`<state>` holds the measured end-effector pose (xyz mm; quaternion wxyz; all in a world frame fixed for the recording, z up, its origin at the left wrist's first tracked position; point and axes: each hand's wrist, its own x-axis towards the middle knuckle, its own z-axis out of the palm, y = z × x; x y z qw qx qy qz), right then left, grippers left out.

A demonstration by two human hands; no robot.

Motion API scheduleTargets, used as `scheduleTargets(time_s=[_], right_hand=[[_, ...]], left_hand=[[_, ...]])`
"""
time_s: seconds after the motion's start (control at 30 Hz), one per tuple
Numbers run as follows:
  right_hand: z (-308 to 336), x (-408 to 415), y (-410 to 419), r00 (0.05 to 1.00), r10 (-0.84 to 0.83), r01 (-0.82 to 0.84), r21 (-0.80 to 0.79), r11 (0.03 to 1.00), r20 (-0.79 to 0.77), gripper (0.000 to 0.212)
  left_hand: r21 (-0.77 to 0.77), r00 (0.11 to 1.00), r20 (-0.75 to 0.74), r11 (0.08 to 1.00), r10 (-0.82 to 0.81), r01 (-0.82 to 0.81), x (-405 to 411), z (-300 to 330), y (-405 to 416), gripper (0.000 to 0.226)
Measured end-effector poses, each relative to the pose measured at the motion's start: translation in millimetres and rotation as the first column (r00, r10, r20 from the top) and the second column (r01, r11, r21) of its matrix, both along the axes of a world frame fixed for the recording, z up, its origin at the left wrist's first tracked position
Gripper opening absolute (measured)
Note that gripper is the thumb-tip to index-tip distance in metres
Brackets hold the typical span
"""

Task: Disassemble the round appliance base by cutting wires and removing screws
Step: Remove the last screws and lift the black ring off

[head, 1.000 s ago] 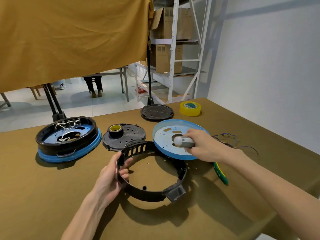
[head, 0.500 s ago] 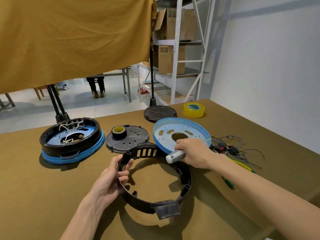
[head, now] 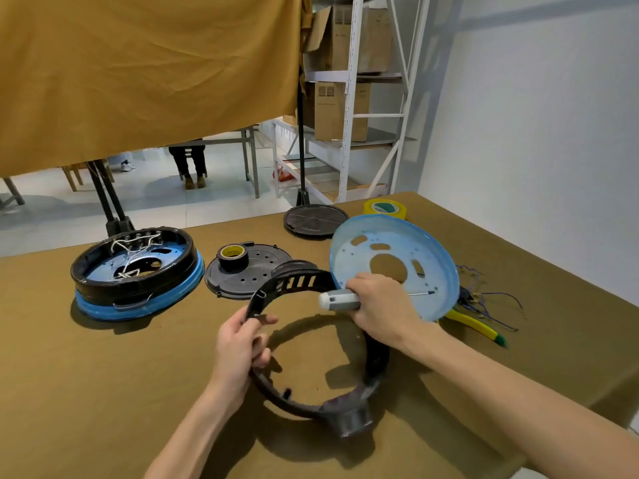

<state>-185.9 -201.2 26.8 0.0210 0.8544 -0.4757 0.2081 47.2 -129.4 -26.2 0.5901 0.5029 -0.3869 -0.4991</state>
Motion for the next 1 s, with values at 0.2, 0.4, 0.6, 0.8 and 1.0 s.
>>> scheduleTargets(time_s=[0.2, 0.4, 0.6, 0.8, 1.0], right_hand=[[8.3, -7.1, -6.0, 0.995, 0.072, -0.074, -0.032, 0.997, -0.065, 0.009], [7.2, -36.1, -4.4, 0.969, 0.173, -0.176, 0.000, 0.984, -0.177, 0.012], [1.0, -19.7, -0.7, 0.991, 0.093, -0.095, -0.024, 0.995, -0.098, 0.003], [3.3, 7.4, -7.2, 0.992, -0.095, 0.099, -0.040, 0.994, 0.084, 0.001], [4.6, -13.6, -6.6, 0.942, -0.043, 0.067, -0.059, 0.996, 0.333, 0.017]], left_hand=[[0.013, 0.999, 0.036, 1.000, 0.014, -0.015, -5.6, -2.0, 2.8, 0.018], [0.111, 0.998, -0.054, 0.993, -0.043, 0.049, 13.0, 0.8, -2.2, 0.017], [0.013, 1.000, 0.016, 1.000, -0.002, 0.002, -2.4, 0.8, 2.6, 0.020], [0.000, 0.994, 0.033, 0.994, -0.105, 0.105, -30.5, -5.6, 10.8, 0.058], [0.149, 0.904, -0.422, 0.977, -0.075, 0.150, -14.8, 0.6, -10.4, 0.058]])
